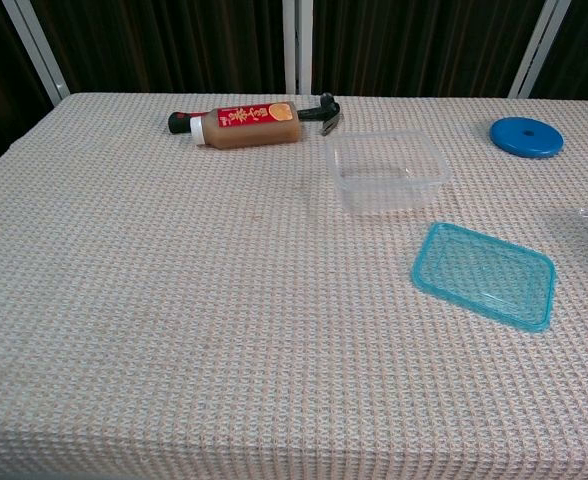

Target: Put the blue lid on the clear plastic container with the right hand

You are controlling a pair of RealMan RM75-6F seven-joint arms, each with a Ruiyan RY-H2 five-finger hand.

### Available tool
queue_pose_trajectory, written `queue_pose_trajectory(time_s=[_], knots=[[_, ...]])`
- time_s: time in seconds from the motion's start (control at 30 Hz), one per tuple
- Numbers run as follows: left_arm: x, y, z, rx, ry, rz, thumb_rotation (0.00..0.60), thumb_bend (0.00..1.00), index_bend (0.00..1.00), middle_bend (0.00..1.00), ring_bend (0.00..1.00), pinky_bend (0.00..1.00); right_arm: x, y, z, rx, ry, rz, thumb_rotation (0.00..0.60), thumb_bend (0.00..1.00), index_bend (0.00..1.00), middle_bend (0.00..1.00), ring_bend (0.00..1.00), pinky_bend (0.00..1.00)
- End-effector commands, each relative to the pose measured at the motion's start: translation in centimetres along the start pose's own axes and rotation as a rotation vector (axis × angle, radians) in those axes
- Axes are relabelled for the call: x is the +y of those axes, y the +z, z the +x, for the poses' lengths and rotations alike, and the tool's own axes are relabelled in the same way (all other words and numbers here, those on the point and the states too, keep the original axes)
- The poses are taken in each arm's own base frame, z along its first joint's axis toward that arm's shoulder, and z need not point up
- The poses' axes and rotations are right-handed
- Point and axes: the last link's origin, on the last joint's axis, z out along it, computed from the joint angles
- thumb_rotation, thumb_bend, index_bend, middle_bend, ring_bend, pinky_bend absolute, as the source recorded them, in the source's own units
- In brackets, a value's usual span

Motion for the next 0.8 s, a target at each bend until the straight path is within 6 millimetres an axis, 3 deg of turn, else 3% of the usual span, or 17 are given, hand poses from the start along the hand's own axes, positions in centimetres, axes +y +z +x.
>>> queue_pose_trajectory(time_s=[0.03, 0.37, 0.43, 0.6, 0.8], knots=[[0.0, 0.1, -0.2, 0.0, -0.001, 0.006, 0.6, 0.0, 0.06, 0.05, 0.0, 0.0, -0.6, 1.6, -0.2, -0.016, -0.007, 0.02, 0.6, 0.03, 0.0, 0.17, 0.0, 0.0], [0.2, 0.5, -0.4, -0.015, -0.009, 0.016, 0.6, 0.0, 0.06, 0.05, 0.0, 0.0, -2.4, 3.6, -1.2, -0.097, 0.002, 0.08, 0.6, 0.05, 0.0, 0.2, 0.0, 0.0], [0.4, 0.7, -0.4, -0.014, -0.01, 0.007, 0.6, 0.0, 0.06, 0.05, 0.0, 0.0, -3.2, 4.2, -2.1, -0.166, -0.007, 0.102, 0.6, 0.08, 0.0, 0.22, 0.0, 0.0], [0.8, 0.7, -0.5, -0.017, -0.012, -0.019, 0.6, 0.0, 0.06, 0.05, 0.0, 0.0, -5.9, 7.3, -4.8, -0.286, 0.002, 0.193, 0.6, 0.29, 0.0, 0.24, 0.0, 0.0], [0.7, 0.5, -0.5, -0.018, -0.015, -0.016, 0.6, 0.0, 0.06, 0.05, 0.0, 0.0, -8.6, 10.5, -8.2, -0.39, 0.048, 0.238, 0.6, 0.34, 0.0, 0.17, 0.0, 0.0]])
